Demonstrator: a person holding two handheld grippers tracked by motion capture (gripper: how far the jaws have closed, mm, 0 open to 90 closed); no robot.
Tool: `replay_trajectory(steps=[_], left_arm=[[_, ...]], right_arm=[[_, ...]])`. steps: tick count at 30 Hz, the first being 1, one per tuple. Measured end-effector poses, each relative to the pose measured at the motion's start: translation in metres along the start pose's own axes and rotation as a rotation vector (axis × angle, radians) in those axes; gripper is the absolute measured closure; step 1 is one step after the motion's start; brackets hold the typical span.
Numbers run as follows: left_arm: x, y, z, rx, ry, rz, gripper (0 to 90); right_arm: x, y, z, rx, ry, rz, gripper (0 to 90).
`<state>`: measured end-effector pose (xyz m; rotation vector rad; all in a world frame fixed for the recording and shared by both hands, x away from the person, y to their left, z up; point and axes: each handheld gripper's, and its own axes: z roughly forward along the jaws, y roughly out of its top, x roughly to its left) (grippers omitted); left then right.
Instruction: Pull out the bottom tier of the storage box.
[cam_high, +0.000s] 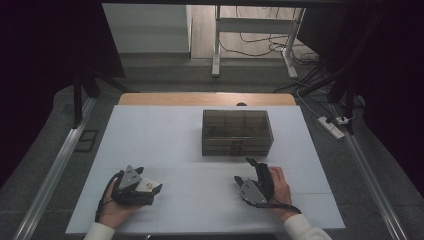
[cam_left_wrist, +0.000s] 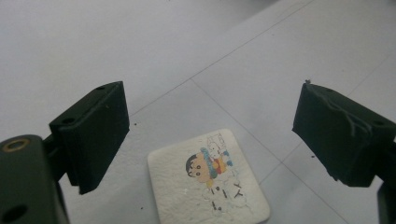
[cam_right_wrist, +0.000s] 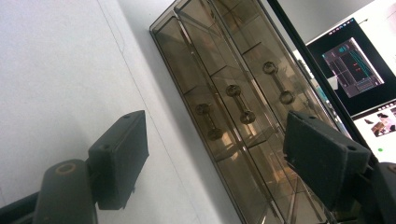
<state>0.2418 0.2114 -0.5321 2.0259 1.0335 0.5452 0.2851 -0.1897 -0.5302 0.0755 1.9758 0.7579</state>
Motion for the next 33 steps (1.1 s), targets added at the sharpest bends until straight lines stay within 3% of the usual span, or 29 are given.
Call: replay_trajectory(steps=[33], left_arm=[[0.000, 0.000, 0.001, 0.010, 0.004, 0.006, 10.8]], right_arm=[[-0.001, -0.001, 0.015, 0.009, -0.019, -0.024, 23.5]])
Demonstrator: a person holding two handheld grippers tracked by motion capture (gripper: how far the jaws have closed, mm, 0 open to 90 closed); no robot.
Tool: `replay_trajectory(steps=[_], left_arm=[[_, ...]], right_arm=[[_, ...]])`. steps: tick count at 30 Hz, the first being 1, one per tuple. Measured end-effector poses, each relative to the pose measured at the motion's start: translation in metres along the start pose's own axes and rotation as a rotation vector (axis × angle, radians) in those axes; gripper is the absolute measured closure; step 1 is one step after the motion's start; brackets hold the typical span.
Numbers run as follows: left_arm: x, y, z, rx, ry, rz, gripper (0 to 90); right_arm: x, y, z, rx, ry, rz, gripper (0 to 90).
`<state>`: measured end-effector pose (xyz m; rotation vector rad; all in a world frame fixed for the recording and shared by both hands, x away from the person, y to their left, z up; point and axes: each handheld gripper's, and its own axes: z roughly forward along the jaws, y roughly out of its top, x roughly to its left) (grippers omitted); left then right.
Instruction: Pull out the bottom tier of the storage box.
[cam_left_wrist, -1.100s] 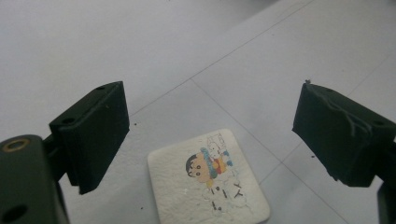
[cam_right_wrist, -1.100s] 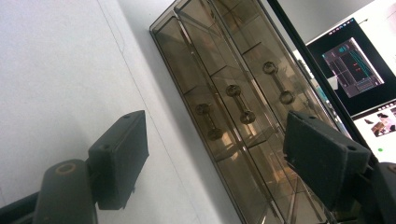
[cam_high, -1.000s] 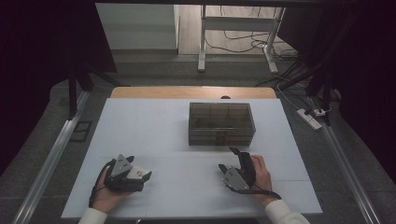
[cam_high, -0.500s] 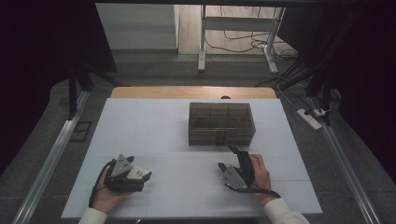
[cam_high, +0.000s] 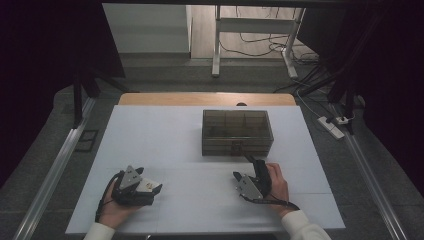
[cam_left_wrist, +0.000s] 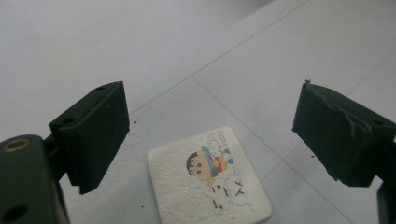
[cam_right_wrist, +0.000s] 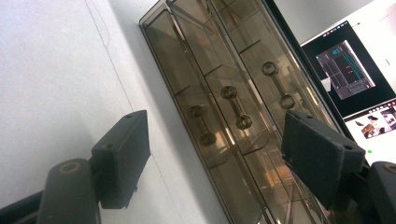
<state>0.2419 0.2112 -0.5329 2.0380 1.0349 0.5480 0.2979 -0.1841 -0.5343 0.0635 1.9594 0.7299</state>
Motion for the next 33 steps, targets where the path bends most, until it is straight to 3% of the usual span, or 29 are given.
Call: replay_trajectory(steps=[14, 28, 33], left_arm=[[0.0000, -0.0001, 0.0003, 0.002, 0.001, 0.001, 10.9], [0.0002, -0.0004, 0.0005, 0.004, 0.003, 0.002, 11.0], [0.0008, -0.0005, 0.0002, -0.003, 0.006, 0.001, 11.1]], right_arm=[[0.0013, 0.0026, 0.0045, -0.005, -0.004, -0.046, 25.6], [-0.0002, 0.0036, 0.0077, -0.010, -0.017, -0.051, 30.5], [-0.0019, 0.0036, 0.0092, -0.009, -0.019, -0.073, 33.0]])
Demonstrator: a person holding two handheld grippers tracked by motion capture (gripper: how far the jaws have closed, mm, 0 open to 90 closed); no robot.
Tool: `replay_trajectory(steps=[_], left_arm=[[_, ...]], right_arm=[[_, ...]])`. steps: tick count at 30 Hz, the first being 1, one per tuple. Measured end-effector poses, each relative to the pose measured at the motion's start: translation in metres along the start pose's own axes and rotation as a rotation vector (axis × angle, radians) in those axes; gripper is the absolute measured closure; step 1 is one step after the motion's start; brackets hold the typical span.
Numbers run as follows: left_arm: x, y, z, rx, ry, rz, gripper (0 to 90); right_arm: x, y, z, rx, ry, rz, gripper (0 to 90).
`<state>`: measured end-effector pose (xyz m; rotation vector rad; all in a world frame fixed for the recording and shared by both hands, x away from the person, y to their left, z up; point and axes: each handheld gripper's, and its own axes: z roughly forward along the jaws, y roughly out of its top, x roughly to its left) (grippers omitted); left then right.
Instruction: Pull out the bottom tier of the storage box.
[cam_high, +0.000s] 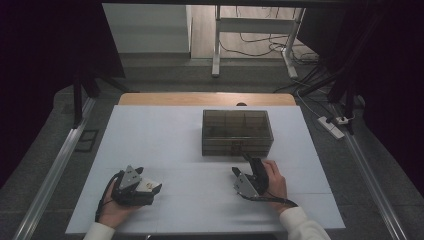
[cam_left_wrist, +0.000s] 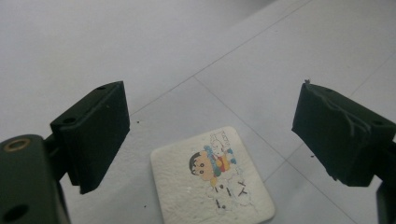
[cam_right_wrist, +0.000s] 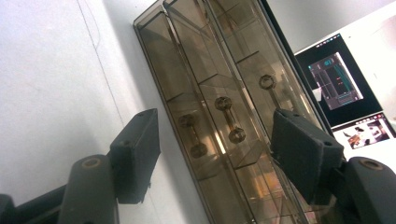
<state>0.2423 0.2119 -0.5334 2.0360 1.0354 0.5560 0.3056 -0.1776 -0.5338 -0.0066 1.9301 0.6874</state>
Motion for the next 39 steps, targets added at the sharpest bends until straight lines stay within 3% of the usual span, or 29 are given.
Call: replay_trajectory(steps=[11, 18, 24, 29, 39], left_arm=[[0.000, 0.001, 0.000, -0.006, 0.000, -0.002, 11.4], [0.000, 0.001, 0.000, -0.011, 0.000, -0.005, 11.5], [0.000, 0.004, 0.004, -0.024, -0.012, 0.008, 11.9], [0.001, 0.009, 0.010, -0.025, -0.021, 0.012, 12.0], [-0.003, 0.009, 0.010, -0.021, -0.025, 0.036, 11.8]], right_arm=[[-0.001, -0.002, 0.005, -0.009, 0.003, -0.048, 37.6], [-0.001, -0.005, 0.009, -0.002, 0.013, -0.051, 40.1], [0.002, -0.005, 0.005, 0.018, 0.019, -0.088, 42.0], [0.003, -0.008, 0.005, 0.024, 0.015, -0.081, 42.2], [0.009, -0.006, 0.009, 0.034, 0.017, -0.122, 43.9]])
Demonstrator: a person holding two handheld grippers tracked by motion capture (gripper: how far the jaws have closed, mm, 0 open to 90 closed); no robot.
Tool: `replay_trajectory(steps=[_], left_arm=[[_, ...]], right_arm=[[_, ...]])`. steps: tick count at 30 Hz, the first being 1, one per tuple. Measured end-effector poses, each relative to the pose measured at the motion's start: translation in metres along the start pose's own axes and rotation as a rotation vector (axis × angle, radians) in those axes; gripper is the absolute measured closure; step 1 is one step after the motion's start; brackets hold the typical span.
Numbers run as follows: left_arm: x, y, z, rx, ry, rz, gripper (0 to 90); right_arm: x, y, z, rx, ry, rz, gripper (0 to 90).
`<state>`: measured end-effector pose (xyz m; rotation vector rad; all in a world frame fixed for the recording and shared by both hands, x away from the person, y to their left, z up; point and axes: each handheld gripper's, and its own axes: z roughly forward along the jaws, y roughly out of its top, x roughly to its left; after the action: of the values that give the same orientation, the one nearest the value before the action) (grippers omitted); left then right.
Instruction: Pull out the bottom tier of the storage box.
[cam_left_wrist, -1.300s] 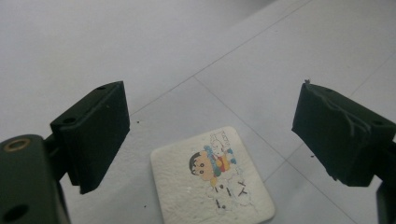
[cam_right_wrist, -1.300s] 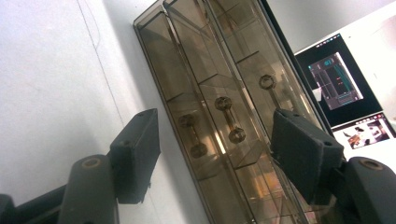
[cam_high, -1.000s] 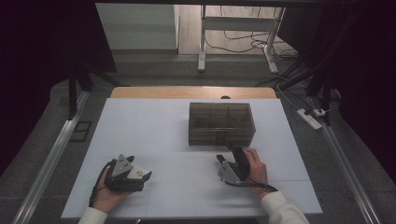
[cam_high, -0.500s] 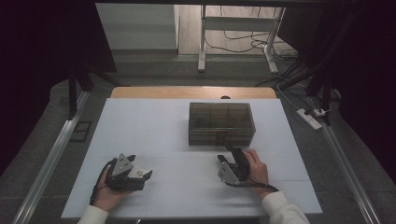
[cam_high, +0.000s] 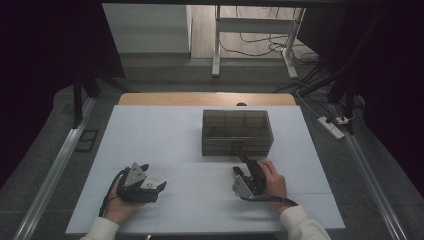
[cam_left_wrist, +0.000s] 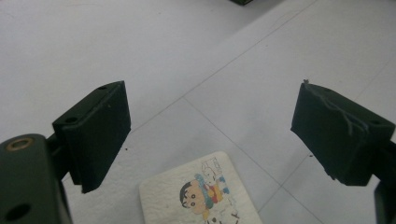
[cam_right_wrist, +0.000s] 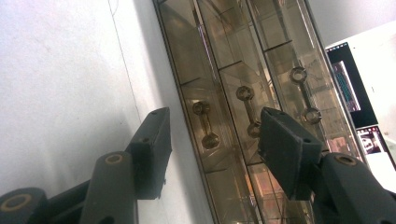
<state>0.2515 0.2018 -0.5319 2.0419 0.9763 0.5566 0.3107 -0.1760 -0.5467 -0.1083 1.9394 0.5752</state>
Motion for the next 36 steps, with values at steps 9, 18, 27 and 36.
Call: replay_trajectory(steps=[9, 18, 27, 36], left_arm=[[0.001, -0.001, -0.001, 0.002, 0.005, 0.000, 11.8], [0.002, -0.001, -0.002, -0.001, 0.010, -0.005, 11.7], [0.002, -0.003, -0.004, -0.002, 0.012, -0.008, 11.7], [0.002, -0.004, -0.005, 0.002, 0.017, -0.010, 11.8]], right_arm=[[-0.003, -0.003, 0.007, 0.002, 0.003, 0.008, 49.6], [-0.002, -0.004, 0.012, 0.008, 0.005, -0.003, 53.0], [-0.003, -0.005, 0.016, 0.007, 0.002, -0.010, 55.2], [-0.001, -0.007, 0.020, 0.013, 0.010, -0.022, 59.0]])
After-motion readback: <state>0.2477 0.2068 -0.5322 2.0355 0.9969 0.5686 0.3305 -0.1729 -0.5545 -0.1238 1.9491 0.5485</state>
